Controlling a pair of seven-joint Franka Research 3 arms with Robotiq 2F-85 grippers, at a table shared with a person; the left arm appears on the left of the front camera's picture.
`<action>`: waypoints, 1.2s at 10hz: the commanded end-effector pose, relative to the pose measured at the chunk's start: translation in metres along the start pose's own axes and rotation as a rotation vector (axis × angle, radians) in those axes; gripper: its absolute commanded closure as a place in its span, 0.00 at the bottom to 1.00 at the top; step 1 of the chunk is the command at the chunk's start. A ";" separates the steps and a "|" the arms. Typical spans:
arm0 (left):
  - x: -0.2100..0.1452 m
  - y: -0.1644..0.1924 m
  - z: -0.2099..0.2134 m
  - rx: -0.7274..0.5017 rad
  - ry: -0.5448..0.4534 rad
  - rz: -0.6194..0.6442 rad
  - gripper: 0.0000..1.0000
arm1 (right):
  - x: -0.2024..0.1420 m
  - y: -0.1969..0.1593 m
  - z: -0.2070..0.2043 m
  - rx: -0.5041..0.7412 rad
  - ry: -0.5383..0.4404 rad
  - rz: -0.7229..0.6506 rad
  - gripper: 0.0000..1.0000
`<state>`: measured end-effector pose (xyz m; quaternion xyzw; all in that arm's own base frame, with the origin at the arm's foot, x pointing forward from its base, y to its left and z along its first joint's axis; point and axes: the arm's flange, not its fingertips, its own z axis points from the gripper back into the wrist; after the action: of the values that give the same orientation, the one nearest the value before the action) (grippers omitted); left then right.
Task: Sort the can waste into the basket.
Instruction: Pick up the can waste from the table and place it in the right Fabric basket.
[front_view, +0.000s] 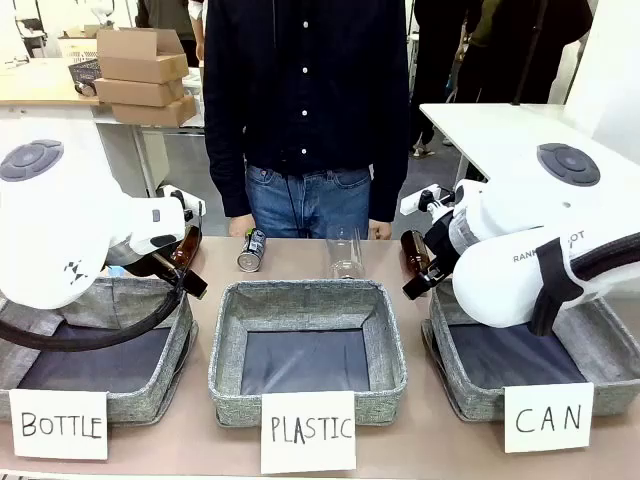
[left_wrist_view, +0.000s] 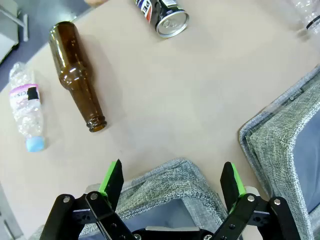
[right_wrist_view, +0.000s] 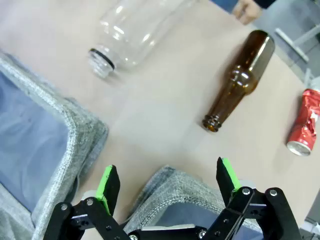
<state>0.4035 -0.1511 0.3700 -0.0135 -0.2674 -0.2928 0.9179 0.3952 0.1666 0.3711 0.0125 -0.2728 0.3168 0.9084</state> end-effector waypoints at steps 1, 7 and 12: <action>0.000 0.000 0.000 0.000 0.000 0.000 0.00 | 0.000 0.000 0.000 0.000 0.000 0.000 0.00; 0.000 0.000 0.000 0.000 0.000 0.000 0.00 | 0.000 0.000 0.000 0.000 0.000 0.000 0.00; 0.000 0.000 0.000 0.000 0.000 0.000 0.00 | 0.006 -0.003 0.027 0.020 -0.042 0.005 0.00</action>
<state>0.4036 -0.1510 0.3700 -0.0136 -0.2674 -0.2925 0.9180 0.3946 0.1673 0.3775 0.0137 -0.2789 0.3166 0.9065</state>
